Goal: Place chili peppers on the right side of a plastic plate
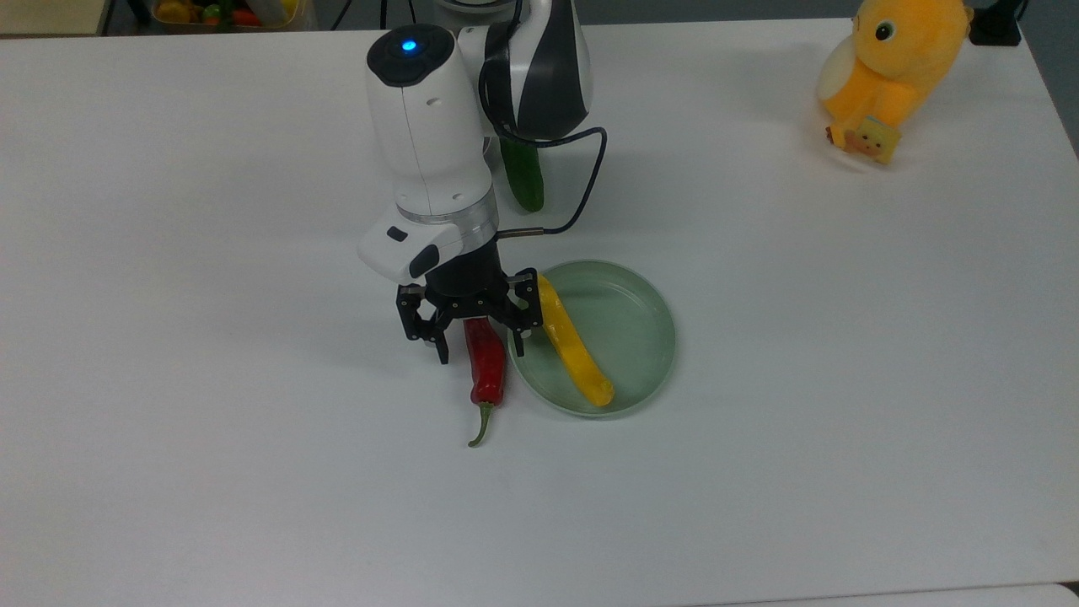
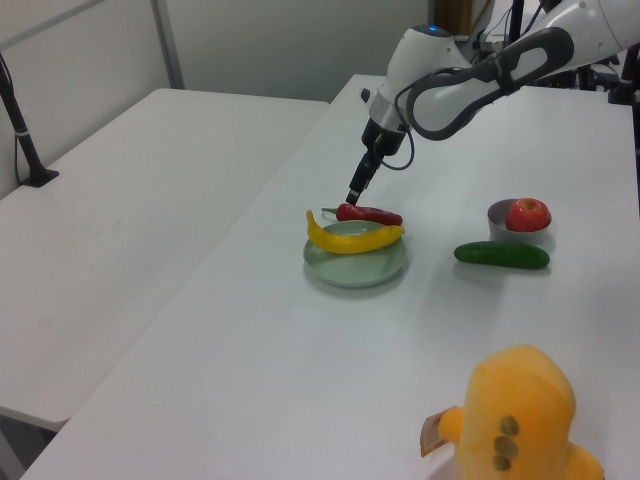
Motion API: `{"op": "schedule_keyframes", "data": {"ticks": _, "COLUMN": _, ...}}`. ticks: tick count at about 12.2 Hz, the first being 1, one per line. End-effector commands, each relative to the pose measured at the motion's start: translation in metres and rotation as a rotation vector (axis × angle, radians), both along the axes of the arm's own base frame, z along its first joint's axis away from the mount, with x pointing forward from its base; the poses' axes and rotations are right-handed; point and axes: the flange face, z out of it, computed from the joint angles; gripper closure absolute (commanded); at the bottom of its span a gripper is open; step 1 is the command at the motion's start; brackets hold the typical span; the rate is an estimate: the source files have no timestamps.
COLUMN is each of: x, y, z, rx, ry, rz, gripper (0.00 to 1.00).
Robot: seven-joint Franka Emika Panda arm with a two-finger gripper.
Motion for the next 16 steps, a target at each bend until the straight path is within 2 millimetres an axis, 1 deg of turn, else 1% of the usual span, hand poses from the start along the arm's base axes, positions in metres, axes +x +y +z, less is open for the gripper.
{"op": "schedule_keyframes", "data": {"ticks": 1, "x": -0.002, "y": 0.001, "z": 0.032, "rx": 0.007, "ry": -0.043, "rz": -0.006, "gripper": 0.00}}
{"op": "schedule_keyframes", "data": {"ticks": 2, "x": -0.006, "y": 0.000, "z": 0.044, "rx": 0.011, "ry": -0.052, "rz": -0.009, "gripper": 0.00}}
{"op": "schedule_keyframes", "data": {"ticks": 3, "x": -0.013, "y": -0.002, "z": 0.063, "rx": 0.015, "ry": -0.037, "rz": -0.004, "gripper": 0.00}}
{"op": "schedule_keyframes", "data": {"ticks": 5, "x": -0.037, "y": -0.015, "z": 0.121, "rx": 0.023, "ry": 0.046, "rz": 0.007, "gripper": 0.00}}
{"op": "schedule_keyframes", "data": {"ticks": 6, "x": -0.056, "y": -0.024, "z": 0.152, "rx": 0.030, "ry": 0.102, "rz": 0.014, "gripper": 0.00}}
{"op": "schedule_keyframes", "data": {"ticks": 8, "x": -0.084, "y": -0.035, "z": 0.189, "rx": 0.042, "ry": 0.184, "rz": 0.007, "gripper": 0.00}}
{"op": "schedule_keyframes", "data": {"ticks": 9, "x": -0.106, "y": -0.038, "z": 0.216, "rx": 0.047, "ry": 0.222, "rz": -0.025, "gripper": 0.00}}
{"op": "schedule_keyframes", "data": {"ticks": 10, "x": -0.125, "y": -0.051, "z": 0.244, "rx": 0.045, "ry": 0.257, "rz": -0.088, "gripper": 0.00}}
{"op": "schedule_keyframes", "data": {"ticks": 12, "x": -0.170, "y": -0.054, "z": 0.283, "rx": 0.033, "ry": 0.345, "rz": -0.133, "gripper": 0.00}}
{"op": "schedule_keyframes", "data": {"ticks": 13, "x": -0.183, "y": -0.056, "z": 0.293, "rx": 0.012, "ry": 0.366, "rz": -0.139, "gripper": 0.00}}
{"op": "schedule_keyframes", "data": {"ticks": 15, "x": -0.218, "y": -0.053, "z": 0.315, "rx": -0.032, "ry": 0.423, "rz": -0.186, "gripper": 0.00}}
{"op": "schedule_keyframes", "data": {"ticks": 16, "x": -0.229, "y": -0.042, "z": 0.322, "rx": -0.034, "ry": 0.433, "rz": -0.186, "gripper": 0.00}}
